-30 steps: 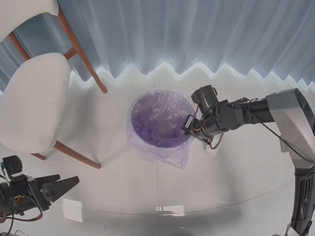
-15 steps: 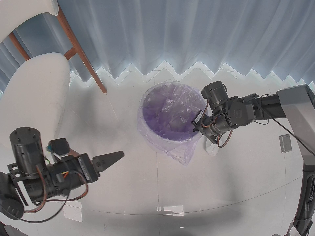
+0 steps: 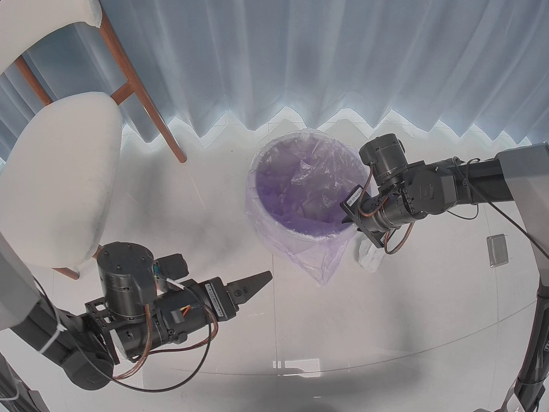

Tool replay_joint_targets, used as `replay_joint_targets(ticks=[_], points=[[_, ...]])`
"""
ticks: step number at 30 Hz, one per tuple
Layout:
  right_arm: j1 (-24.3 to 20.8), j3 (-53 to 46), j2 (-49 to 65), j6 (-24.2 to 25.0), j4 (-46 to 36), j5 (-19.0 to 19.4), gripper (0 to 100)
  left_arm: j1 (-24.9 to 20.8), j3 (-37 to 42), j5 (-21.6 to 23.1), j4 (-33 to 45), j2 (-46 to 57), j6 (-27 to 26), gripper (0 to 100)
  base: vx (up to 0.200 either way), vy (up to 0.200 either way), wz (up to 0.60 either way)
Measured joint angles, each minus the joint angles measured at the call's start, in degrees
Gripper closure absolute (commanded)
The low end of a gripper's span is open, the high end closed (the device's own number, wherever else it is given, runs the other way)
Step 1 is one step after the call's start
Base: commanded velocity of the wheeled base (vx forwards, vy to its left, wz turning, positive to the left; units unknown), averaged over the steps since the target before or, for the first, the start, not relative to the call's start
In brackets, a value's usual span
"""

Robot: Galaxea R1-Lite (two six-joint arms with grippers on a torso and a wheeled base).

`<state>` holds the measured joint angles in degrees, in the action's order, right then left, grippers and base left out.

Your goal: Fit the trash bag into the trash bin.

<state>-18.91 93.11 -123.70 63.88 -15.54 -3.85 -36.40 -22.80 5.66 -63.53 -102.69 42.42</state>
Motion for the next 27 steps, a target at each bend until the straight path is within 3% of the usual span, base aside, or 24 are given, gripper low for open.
replay_joint_targets(ticks=[11,18,27], points=[[-0.6,-0.1,1.6,2.4,-0.1,0.1,100,0.0,-0.6,-1.3,-21.0,-15.6,0.1,0,0.000,0.000,0.00],[-0.8,-0.1,2.5,3.3,-0.2,0.1,100,0.6,-5.4,-3.4,-22.4,-21.2,4.3,0,0.000,0.000,0.00],[-1.8,-0.6,3.7,3.5,-0.2,0.1,100,2.0,-13.9,-4.2,-22.0,-26.2,5.6,0,0.000,0.000,0.00]])
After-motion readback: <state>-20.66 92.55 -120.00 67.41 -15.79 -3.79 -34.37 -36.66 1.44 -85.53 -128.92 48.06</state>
